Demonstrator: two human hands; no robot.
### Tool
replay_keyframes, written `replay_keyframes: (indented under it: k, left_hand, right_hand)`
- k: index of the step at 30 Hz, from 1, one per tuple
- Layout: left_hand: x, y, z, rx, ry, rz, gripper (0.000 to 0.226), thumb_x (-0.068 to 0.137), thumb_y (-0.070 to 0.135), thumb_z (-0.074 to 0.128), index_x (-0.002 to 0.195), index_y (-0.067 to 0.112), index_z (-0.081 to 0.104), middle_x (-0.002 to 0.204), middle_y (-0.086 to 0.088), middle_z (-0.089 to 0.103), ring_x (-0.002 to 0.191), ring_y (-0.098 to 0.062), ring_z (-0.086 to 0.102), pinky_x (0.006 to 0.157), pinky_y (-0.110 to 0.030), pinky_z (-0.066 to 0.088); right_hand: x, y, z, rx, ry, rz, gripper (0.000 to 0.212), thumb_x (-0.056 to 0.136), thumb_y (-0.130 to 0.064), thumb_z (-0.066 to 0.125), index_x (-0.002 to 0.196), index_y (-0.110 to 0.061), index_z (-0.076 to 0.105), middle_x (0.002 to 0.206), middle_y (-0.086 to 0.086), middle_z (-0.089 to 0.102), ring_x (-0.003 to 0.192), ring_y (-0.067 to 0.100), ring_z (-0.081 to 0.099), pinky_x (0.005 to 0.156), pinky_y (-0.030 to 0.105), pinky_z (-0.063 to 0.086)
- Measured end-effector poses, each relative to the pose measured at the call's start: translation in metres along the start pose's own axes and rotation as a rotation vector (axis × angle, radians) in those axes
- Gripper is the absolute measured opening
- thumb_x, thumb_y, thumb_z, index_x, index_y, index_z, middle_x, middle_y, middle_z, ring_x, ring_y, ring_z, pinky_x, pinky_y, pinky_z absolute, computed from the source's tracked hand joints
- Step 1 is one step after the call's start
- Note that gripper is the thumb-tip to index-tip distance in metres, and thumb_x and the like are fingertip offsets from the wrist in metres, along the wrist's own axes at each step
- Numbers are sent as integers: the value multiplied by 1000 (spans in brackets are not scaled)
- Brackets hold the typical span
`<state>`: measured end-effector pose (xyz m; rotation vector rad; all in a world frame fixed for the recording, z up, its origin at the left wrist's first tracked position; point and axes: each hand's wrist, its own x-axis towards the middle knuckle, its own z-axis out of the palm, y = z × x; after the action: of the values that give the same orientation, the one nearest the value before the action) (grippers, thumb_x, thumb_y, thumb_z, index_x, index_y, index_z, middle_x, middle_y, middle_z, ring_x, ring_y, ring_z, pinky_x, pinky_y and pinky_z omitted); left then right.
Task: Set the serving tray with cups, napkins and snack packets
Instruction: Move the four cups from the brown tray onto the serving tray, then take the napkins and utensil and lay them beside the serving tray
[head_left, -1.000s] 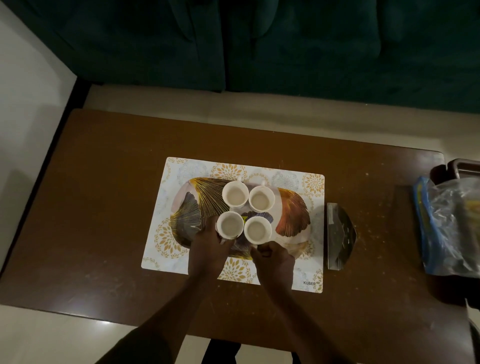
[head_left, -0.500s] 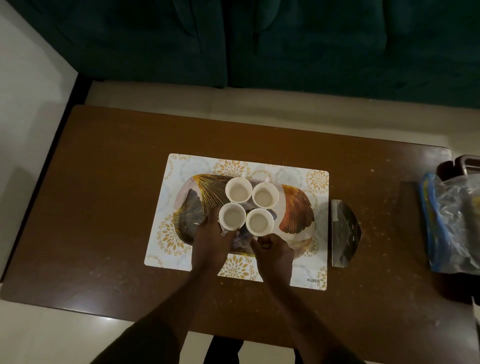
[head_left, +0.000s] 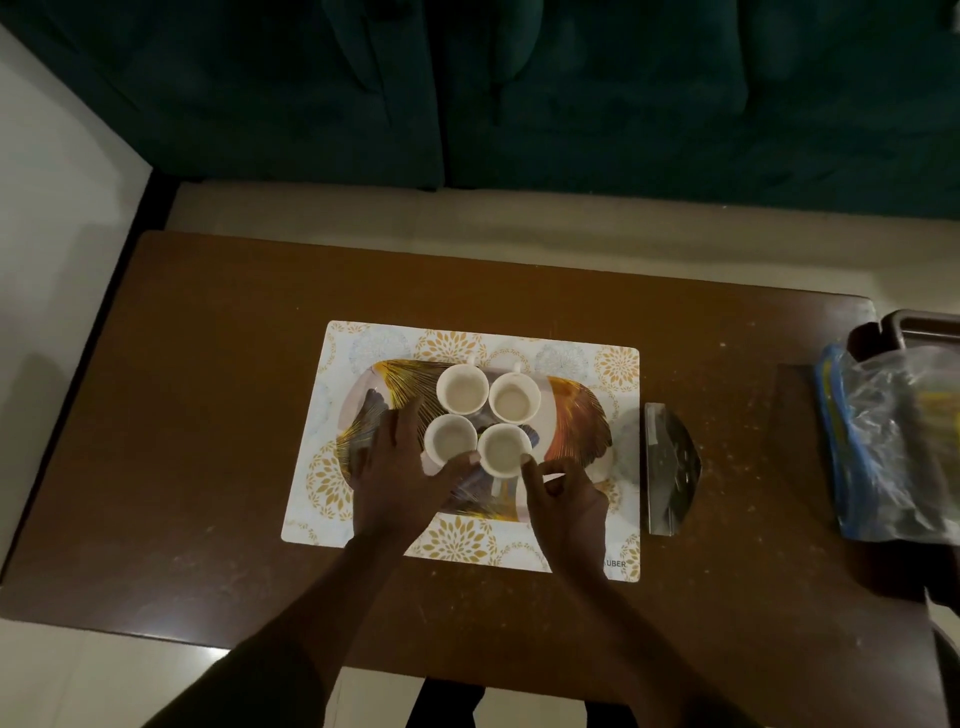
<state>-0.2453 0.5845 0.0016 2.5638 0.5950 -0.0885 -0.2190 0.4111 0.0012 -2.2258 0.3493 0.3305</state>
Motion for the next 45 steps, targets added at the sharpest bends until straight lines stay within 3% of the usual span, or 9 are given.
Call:
replay_keyframes:
  k: [6, 9, 14, 19, 26, 30, 34, 40, 45]
  left_hand:
    - [19, 31, -4, 41, 152, 116, 59, 89, 58, 50, 130, 15, 53, 122, -6, 64, 110, -29, 60, 87, -44, 50]
    - [25, 49, 4, 3, 160, 149, 54, 89, 52, 52, 128, 15, 52, 119, -5, 64, 108, -27, 61, 85, -41, 46]
    - [27, 87, 22, -49, 132, 255, 51, 90, 47, 54, 130, 18, 47, 123, -5, 60, 112, -26, 56, 85, -42, 50]
    - [31, 153, 43, -108, 64, 339, 42, 93, 39, 55, 130, 19, 49, 125, -5, 60, 113, -26, 58, 91, -47, 51]
    - [24, 280, 99, -183, -92, 473, 44, 97, 35, 52, 138, 22, 45, 138, -3, 52, 124, -21, 53, 97, -40, 49]
    - [11, 346, 143, -209, -173, 581, 49, 96, 32, 53, 142, 22, 42, 141, -4, 51, 126, -19, 50, 96, -34, 45]
    - [-8, 401, 182, -228, -268, 651, 50, 96, 27, 56, 143, 16, 43, 142, -8, 50, 127, -23, 49, 97, -34, 44]
    - [-42, 466, 231, -251, -322, 774, 32, 92, 15, 58, 124, 12, 59, 115, -8, 63, 104, -24, 61, 81, -23, 42]
    - [-79, 501, 268, -350, -449, 773, 34, 87, 5, 56, 119, 16, 62, 99, -4, 65, 84, -21, 62, 74, -42, 55]
  right_hand:
    - [32, -19, -30, 65, 64, -172, 13, 91, -25, 58, 102, -18, 60, 77, -9, 66, 63, 1, 60, 60, 17, 48]
    - [50, -21, -52, 70, 55, -155, 13, 93, -27, 53, 99, -19, 62, 70, -8, 66, 57, -1, 61, 49, 8, 43]
    - [75, -14, -103, 121, 72, -143, 12, 92, -18, 55, 101, -21, 63, 72, -12, 64, 61, 3, 63, 54, 19, 53]
    - [100, 14, -171, 154, 155, -128, 9, 91, -15, 57, 94, -22, 62, 77, -16, 61, 64, -7, 59, 52, 3, 43]
    - [123, 96, -268, 80, 269, 35, 16, 87, -16, 57, 102, -16, 64, 95, 1, 66, 74, 10, 58, 54, 17, 39]
    - [129, 150, -322, 22, 356, 75, 26, 87, -16, 59, 113, -12, 62, 117, 7, 61, 106, 21, 57, 78, 22, 37]
    - [126, 197, -367, 21, 441, 140, 28, 84, -18, 61, 112, -17, 61, 122, 6, 56, 113, 22, 52, 91, 32, 42]
    - [123, 272, -430, 84, 582, 369, 32, 85, -21, 57, 116, -16, 57, 128, 8, 52, 119, 24, 49, 95, 36, 45]
    - [112, 322, -459, 17, 642, 456, 35, 83, -18, 59, 118, -15, 54, 130, 8, 51, 118, 25, 52, 94, 43, 50]
